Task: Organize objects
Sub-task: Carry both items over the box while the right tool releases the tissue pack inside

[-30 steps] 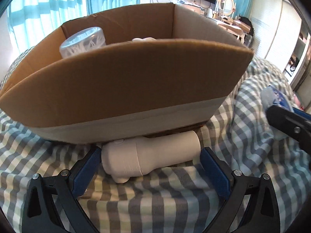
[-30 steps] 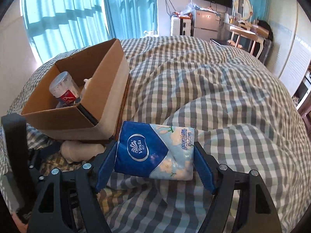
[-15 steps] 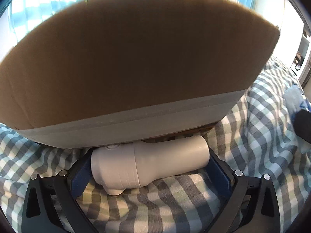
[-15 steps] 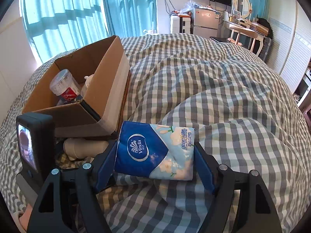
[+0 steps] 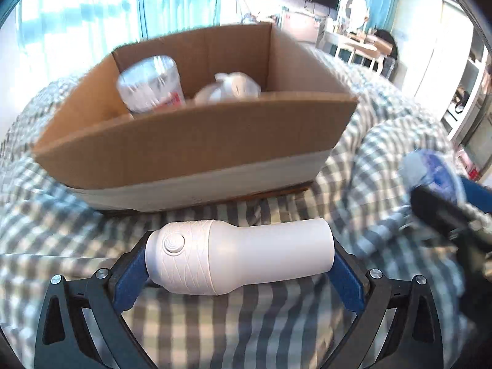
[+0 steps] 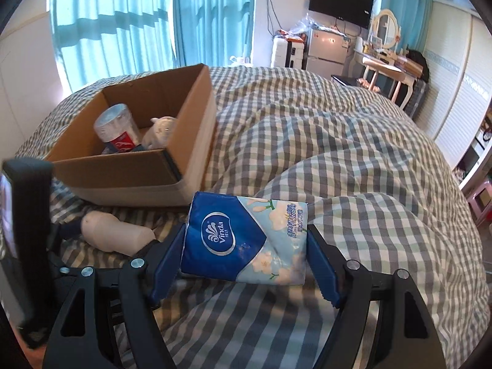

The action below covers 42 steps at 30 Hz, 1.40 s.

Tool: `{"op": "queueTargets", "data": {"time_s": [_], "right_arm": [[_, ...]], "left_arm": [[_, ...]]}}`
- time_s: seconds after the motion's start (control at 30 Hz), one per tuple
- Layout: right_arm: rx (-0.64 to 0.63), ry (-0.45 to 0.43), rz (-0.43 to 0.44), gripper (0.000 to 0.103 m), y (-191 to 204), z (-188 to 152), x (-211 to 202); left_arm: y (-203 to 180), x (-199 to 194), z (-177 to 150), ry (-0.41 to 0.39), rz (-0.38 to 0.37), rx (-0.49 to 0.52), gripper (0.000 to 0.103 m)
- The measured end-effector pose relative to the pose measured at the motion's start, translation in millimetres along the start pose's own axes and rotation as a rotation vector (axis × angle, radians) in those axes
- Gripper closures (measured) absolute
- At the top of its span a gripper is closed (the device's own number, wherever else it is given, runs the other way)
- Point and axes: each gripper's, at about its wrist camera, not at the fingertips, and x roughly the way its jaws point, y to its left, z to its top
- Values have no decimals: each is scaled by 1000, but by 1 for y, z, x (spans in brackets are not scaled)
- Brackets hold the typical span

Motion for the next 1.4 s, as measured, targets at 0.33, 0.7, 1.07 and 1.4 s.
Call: {"op": "queueTargets", "data": {"time_s": [0.33,0.7,1.07,1.4], "right_arm": [[-15,-51,-39,28,20,-2,-43],[-48,-175,-53,28,43,4,-118],[-108,-243,-1,28,72,25,-155],[-151,-273,65,28,91,76,-149]], "left_arm": [[13,-77,-20,-125,41,27,0],[25,-139,-7,-249,66,-7,0],[58,-190,29,-345,72,23,0],[71,-180,77,-338,65,70,0]]}}
